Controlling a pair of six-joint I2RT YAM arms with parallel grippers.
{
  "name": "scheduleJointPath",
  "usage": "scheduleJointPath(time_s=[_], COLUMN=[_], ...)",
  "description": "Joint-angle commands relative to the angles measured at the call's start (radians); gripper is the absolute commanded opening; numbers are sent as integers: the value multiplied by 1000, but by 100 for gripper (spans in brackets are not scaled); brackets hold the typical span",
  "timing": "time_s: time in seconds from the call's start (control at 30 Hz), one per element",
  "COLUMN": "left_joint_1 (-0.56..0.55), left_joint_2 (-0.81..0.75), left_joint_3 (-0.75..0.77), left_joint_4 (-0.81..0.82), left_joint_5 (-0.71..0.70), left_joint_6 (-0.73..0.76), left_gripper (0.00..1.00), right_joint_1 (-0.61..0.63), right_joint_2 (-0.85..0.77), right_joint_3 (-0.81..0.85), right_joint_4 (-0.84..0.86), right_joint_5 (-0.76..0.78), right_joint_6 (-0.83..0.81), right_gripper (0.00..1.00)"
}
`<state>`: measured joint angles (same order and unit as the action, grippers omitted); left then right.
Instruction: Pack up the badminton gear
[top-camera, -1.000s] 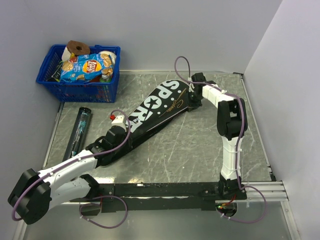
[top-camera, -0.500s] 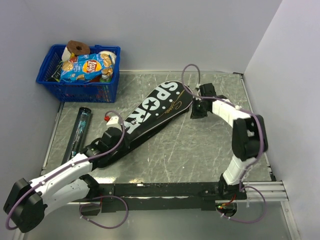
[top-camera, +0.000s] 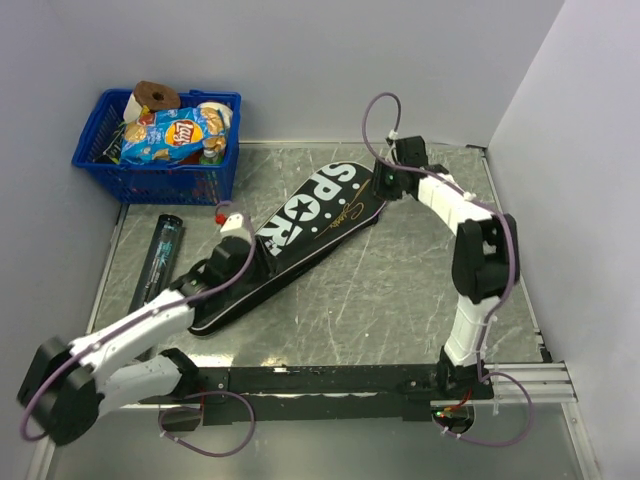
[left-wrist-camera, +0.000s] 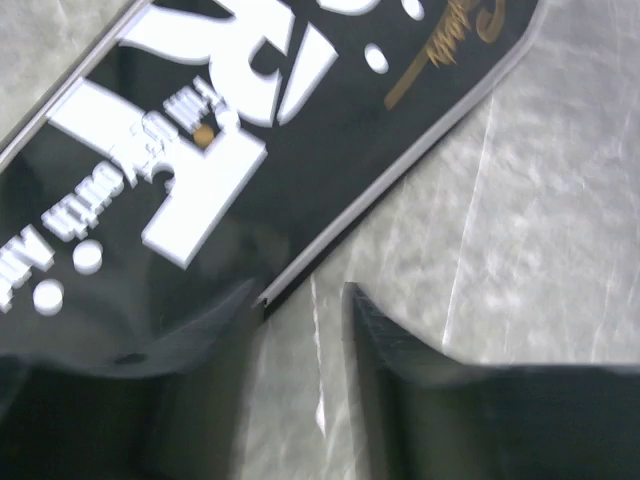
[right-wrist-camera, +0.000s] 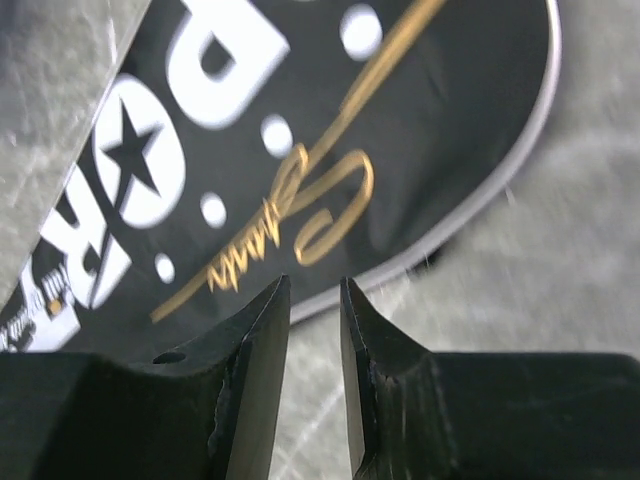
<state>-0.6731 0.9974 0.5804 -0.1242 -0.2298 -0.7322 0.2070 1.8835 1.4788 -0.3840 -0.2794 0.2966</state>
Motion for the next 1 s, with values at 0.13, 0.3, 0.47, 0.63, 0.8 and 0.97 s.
scheduleJointPath(time_s=[0.13,0.3,0.47,0.63,0.8,0.97], left_joint_1=[3,15,30,69,118,187], left_joint_2=[357,526,633,649,647,632], left_joint_3=[144,148,141,99,95,64], left_joint_4=[51,80,98,150,158,222], left_joint_5=[-129,-117,-95,-77,-91,-46], left_joint_6=[-113,-142,-157,-122,-53,-16], left_gripper=[21,15,12,12,15,14], right_joint_1=[8,11,14,11,11,20], right_joint_2=[253,340,342,261,252,151], right_joint_3=[340,359,312,180,132,-78], right_joint_4=[-102,-154,-193,-200,-256,-171], right_joint_5=[-90,-38,11,118,155,177], right_joint_6=[94,142,200,279,294,319], right_gripper=[30,29,27,27,26,26])
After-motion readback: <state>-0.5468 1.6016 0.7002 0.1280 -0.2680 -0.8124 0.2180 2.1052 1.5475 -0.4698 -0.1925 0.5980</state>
